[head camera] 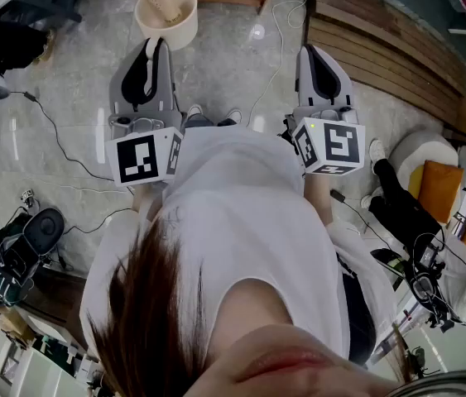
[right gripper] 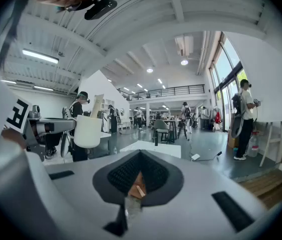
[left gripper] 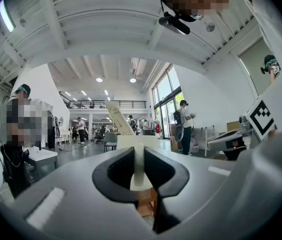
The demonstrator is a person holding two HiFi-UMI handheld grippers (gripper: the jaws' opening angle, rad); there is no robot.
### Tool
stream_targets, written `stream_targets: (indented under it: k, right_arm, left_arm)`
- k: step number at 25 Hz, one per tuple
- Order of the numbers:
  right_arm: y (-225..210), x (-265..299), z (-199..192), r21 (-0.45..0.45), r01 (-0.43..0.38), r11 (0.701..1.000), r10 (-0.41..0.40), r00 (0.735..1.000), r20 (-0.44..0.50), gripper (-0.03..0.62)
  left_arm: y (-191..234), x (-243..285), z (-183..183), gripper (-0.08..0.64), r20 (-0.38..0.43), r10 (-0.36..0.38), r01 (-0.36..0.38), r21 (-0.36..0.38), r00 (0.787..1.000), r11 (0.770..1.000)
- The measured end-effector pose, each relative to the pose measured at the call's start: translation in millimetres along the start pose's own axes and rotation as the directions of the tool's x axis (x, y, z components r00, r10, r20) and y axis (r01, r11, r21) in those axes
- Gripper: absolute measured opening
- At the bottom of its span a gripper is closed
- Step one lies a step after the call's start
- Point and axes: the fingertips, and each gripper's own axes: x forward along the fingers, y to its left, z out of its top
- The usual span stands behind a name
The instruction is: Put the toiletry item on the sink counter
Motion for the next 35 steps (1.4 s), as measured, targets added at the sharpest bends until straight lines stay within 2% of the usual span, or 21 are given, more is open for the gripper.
stream_targets:
  k: [20,26,35]
  right_arm:
    - [-14,-16,0,-0.003,0.0,1.0,0.0,1.0,0.013,0.005]
    - [-10,-17,3,0.005,-0.034,0.999,0.034,0.999,0.029,0.005]
    - [-12,3,3,0.016,-0.042,0.999,0.041,0.999,0.014,0.005]
  left_arm:
    - [-22,-1,10,0.048,0.02,-0.013,0.012,0.008,1.0,1.0]
    - [-25,-3,12,0.048,0.021,-0.006,0.006,0.003,1.0,1.0]
    - [-12,13,7,0.048,0.007,0.003,-0.002,-0.011,1.0,1.0]
